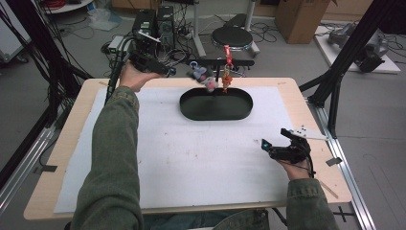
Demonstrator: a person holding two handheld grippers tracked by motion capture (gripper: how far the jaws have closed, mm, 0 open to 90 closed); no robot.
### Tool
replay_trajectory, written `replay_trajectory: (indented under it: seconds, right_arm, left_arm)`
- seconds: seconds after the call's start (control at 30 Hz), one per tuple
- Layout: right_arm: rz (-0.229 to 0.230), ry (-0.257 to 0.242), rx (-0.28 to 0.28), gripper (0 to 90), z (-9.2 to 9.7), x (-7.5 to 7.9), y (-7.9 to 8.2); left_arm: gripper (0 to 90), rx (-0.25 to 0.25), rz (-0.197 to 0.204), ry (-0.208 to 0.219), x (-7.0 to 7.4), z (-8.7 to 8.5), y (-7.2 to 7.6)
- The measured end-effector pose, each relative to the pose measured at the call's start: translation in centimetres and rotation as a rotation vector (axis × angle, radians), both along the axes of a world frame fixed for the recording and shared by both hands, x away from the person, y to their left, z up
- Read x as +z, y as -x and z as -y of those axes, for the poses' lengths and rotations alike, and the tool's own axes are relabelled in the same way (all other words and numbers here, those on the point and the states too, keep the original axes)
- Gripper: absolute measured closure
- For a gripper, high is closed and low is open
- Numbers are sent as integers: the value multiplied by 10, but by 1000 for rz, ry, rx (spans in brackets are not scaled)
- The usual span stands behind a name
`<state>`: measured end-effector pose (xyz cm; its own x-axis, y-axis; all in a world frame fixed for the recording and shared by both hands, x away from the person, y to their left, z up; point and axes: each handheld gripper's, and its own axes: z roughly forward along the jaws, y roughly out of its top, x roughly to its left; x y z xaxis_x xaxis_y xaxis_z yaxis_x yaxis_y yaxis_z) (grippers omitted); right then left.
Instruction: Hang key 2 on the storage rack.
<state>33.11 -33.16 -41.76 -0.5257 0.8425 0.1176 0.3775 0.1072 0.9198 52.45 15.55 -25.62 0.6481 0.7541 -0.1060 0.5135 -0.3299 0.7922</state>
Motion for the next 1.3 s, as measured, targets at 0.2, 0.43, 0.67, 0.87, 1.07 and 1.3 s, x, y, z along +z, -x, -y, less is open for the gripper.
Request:
replay_trajectory:
  seconds: [0.2, 0.43, 0.67, 0.87, 1.07, 1.3]
  right_arm:
    - [17, -27, 5, 4, 1, 2, 1]
    - [12, -42, 1, 4, 3, 2, 0]
    - [2, -55, 4, 4, 3, 2, 0]
    - [1, -46, -5, 4, 3, 2, -2]
    - [5, -45, -11, 4, 4, 2, -2]
    - [2, -47, -23, 4, 5, 2, -2]
  left_arm:
    - [17, -19, -17, -10, -4, -17, 9]
    - [17, -12, 24, 12, -10, -43, 29]
    - [17, -8, 45, 50, -17, -64, 50]
    - [17, 7, 47, 55, -29, -79, 67]
    - [17, 9, 24, 53, -36, -91, 81]
    - [17, 17, 38, 58, -38, -102, 94]
